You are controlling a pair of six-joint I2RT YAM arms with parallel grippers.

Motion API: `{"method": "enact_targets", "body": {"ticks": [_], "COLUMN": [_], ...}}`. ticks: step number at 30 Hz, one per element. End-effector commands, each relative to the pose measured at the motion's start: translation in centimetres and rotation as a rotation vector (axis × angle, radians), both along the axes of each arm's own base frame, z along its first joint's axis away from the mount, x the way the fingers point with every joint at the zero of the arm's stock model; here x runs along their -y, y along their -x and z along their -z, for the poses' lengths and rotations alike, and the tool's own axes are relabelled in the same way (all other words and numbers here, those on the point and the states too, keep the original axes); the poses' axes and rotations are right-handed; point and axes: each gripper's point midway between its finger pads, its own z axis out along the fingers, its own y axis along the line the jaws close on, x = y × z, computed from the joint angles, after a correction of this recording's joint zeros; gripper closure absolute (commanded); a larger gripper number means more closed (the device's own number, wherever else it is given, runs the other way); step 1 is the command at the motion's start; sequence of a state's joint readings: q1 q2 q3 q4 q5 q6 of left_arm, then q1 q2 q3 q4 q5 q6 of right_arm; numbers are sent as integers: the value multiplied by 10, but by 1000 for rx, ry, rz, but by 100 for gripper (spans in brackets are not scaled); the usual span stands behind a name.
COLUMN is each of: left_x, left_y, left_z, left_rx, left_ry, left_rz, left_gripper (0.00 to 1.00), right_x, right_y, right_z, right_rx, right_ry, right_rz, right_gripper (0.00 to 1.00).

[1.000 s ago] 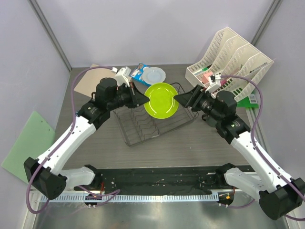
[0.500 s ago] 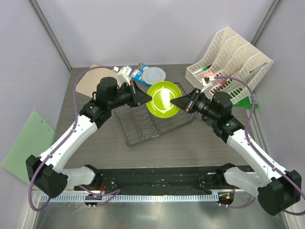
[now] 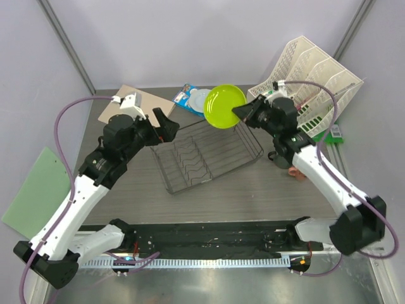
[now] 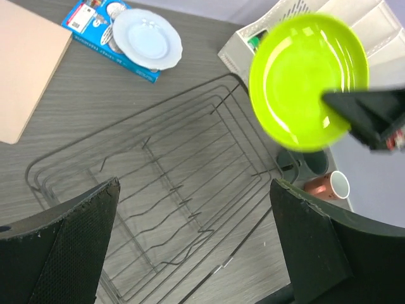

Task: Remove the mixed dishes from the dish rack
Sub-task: Place the plate at the center of the board.

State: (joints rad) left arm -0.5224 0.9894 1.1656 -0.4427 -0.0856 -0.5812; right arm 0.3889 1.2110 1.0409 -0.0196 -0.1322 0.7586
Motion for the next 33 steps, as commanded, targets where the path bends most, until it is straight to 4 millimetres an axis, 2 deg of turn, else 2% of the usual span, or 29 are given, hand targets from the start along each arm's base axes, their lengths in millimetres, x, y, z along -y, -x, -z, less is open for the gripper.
{"method": "enact_targets", "body": {"ticks": [1, 2, 3, 4, 5, 6, 7, 8, 9, 10, 11, 12, 13, 14, 15, 16, 17, 18, 20, 21, 23, 28, 33], "left_x": [-7, -5, -4, -4, -2, -1, -1, -2, -3, -3, -3, -3, -2, -2, -2, -3, -3, -2, -1, 0, 4, 9, 15], "left_y": [4, 5, 7, 8, 8, 9, 10, 9, 8, 8, 7, 6, 6, 5, 4, 3, 2, 1, 0, 0, 0, -2, -3], "left_z": [38, 42, 46, 53, 54, 57, 63, 66, 69, 75, 78, 80, 84, 86, 90, 94, 96, 99, 104, 106, 112, 127, 131], "left_rx": [-82, -95, -104, -119, -121, -128, -140, -143, -147, -156, -161, -160, -168, -168, -175, -179, -181, -188, -197, -202, -222, -267, -284], "left_ry": [-56, -51, -49, -50, -43, -46, -52, -58, -66, -75, -82, -88, -97, -104, -118, -131, -141, -151, -158, -159, -155, -162, -153], "left_rz": [-20, -10, -6, -3, 1, 7, 9, 8, 3, 1, -1, 4, 9, 13, 13, 12, 15, 17, 20, 26, 41, 55, 76], "left_gripper": [0, 0, 0, 0, 0, 0, 0, 0, 0, 0, 0, 0, 0, 0, 0, 0, 0, 0, 0, 0, 0, 0, 0], "right_x": [8, 10, 6, -2, -4, -8, -17, -22, -18, -24, -26, -24, -31, -34, -38, -42, -45, -48, -55, -58, -61, -76, -92], "right_y": [-75, -90, -107, -130, -145, -159, -178, -188, -203, -209, -224, -238, -241, -252, -259, -263, -270, -276, -282, -287, -291, -287, -277], "right_z": [-17, -18, -38, -13, -4, -18, 17, 23, 11, 22, 54, 47, 51, 78, 63, 66, 90, 77, 82, 95, 99, 124, 138], "right_rx": [32, 34, 82, 60, 51, 86, 27, 7, 19, -11, -81, -62, -75, -117, -93, -97, -135, -123, -132, -165, -182, -237, -266], "right_ry": [-25, -23, -29, 26, 38, 23, 25, 2, -28, -53, -90, -123, -157, -168, -184, -187, -186, -200, -211, -212, -230, -246, -229], "right_rz": [136, 146, 144, 134, 137, 130, 89, 61, 50, -3, -5, -10, -53, -64, -74, -81, -92, -101, -125, -128, -134, -166, -204], "right_gripper": [99, 99, 99, 99, 99, 99, 99, 99, 99, 99, 99, 99, 99, 99, 99, 99, 99, 99, 99, 99, 99, 99, 99]}}
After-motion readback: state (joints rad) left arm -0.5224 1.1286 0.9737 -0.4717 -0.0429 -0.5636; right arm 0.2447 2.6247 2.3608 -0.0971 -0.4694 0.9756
